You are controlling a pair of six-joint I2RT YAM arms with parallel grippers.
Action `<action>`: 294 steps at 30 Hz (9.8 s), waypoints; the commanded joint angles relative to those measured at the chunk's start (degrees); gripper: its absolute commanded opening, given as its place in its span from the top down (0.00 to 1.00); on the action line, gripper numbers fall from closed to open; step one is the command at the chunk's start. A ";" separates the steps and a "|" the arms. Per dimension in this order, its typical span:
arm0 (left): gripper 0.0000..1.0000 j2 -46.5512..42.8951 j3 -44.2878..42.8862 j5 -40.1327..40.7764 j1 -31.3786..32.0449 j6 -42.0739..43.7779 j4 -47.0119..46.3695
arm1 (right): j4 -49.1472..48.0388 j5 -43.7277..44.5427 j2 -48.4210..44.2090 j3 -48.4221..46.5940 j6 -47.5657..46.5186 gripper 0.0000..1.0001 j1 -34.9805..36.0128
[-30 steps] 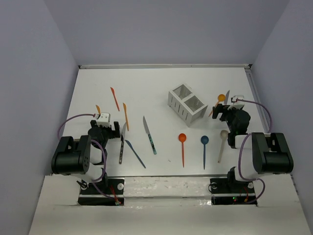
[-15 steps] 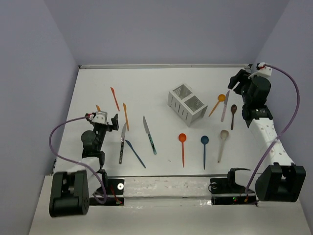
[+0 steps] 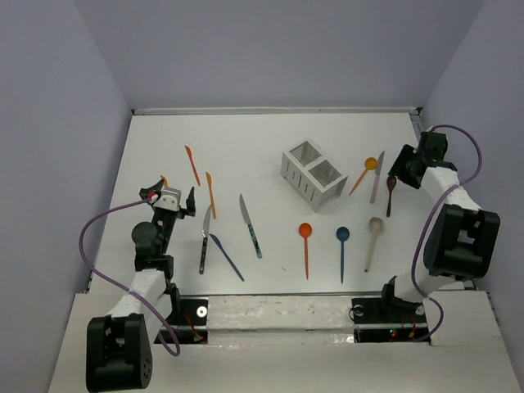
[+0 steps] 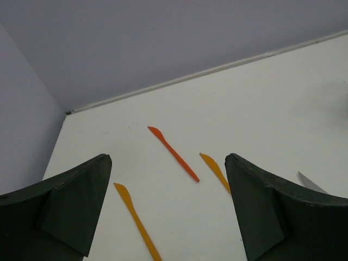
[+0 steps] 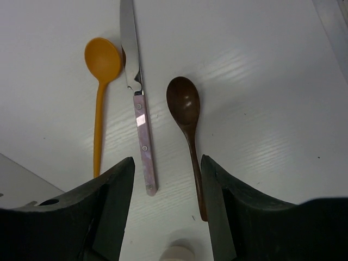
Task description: Sort the eating utensils into containers
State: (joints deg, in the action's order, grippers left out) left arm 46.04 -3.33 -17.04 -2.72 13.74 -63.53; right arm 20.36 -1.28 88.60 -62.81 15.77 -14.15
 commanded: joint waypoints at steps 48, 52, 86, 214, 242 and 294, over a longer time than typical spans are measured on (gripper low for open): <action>0.01 5.11 -0.18 -1.77 -0.35 2.52 -3.71 | -67.36 25.98 -10.92 5.16 -12.87 1.00 43.77; 0.01 5.46 -0.27 -1.60 -0.44 2.43 -4.06 | -69.57 23.08 -0.02 -0.64 -12.17 1.00 43.77; 0.01 5.55 0.43 -2.56 -0.44 2.87 -5.29 | -51.05 25.25 -0.77 5.68 -3.56 0.35 44.83; 0.01 16.54 -13.45 -17.50 -18.20 -7.58 11.23 | -10.45 39.64 -33.03 16.95 10.74 0.46 38.79; 0.01 13.29 -11.34 -18.03 -18.11 -7.41 9.56 | 16.29 13.76 -16.54 21.67 21.67 0.14 15.92; 0.01 11.18 -9.67 -18.38 -18.11 -7.50 7.63 | 1.63 22.26 -38.32 8.78 16.75 1.00 24.06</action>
State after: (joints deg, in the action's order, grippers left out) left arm 58.28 -13.52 -34.48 -20.95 5.52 -51.66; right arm 31.64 10.74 57.45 -43.86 33.65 3.49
